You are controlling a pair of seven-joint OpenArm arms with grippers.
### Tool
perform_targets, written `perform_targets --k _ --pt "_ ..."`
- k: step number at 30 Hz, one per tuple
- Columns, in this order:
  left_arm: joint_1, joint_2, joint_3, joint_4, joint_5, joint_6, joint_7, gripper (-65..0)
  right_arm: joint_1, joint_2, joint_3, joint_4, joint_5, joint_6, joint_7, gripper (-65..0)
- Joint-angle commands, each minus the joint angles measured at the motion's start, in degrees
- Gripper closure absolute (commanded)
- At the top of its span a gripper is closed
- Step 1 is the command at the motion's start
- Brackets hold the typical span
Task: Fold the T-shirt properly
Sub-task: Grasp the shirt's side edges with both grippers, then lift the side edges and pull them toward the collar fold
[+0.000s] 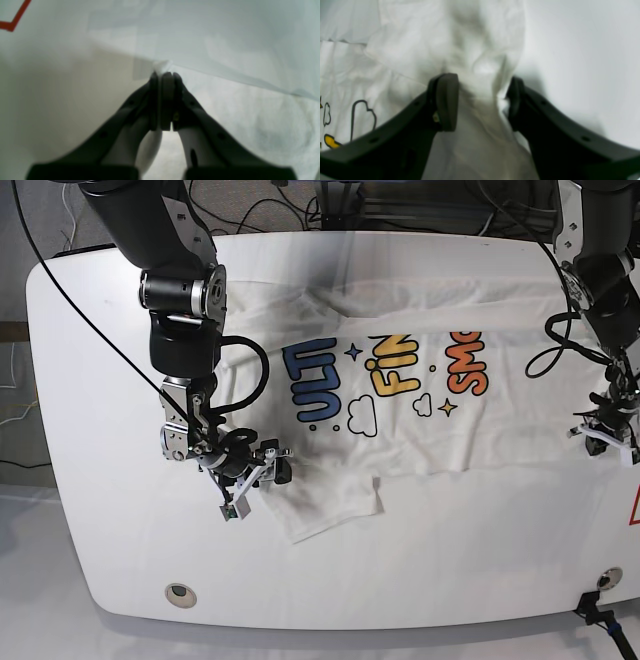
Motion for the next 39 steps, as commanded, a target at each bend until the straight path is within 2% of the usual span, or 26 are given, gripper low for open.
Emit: perform_targets --k 1,10,11,14,15,21,26,28,31,39 --pt "-1.42 -1.34 -0.13 1.05 -0.70 -0.13 -1.31 0.0 1.19 0.28 -0.05 0.57 -0.55 0.08 -1.08 -29.2" --pt "-1.24 -1.34 -0.13 1.05 -0.61 -0.13 -1.31 0.0 1.19 0.28 -0.05 0.57 -0.55 0.08 -0.99 -27.4" --pt "-1.24 -1.34 -0.13 1.05 -0.61 -0.22 -1.31 0.0 1.19 0.28 -0.05 0.57 -0.55 0.08 -0.99 -23.4" --pt "-1.24 -1.34 -0.22 1.05 -0.70 -0.40 -1.31 0.0 1.19 0.28 -0.05 0.74 -0.55 0.08 -0.99 -4.5" --pt "-1.24 -1.34 -0.22 1.05 -0.70 -0.40 -1.31 0.0 1.28 0.28 -0.05 0.74 -0.55 0.08 -0.99 -0.1" --pt "0.52 -1.25 -0.30 5.70 -0.70 -0.49 -1.31 0.0 1.54 0.90 -0.05 0.92 -0.63 0.08 -0.99 0.0" --pt "5.00 0.51 -0.30 14.32 -0.70 -0.57 -1.31 0.0 1.28 1.08 -0.05 4.00 -0.55 0.08 -1.25 0.0" --pt "7.02 2.00 -0.30 17.31 -0.70 -0.57 -1.31 0.0 1.19 1.08 0.12 6.46 -0.55 0.08 -3.63 0.0" --pt "9.48 2.44 -0.30 21.09 -0.70 -0.66 -1.31 0.0 1.10 1.08 0.21 10.33 -0.55 0.08 -7.94 0.0" --pt "16.69 4.02 -0.22 32.25 -0.70 -0.66 -1.05 0.0 -6.55 1.08 0.21 27.29 -0.46 0.08 -19.19 0.0"
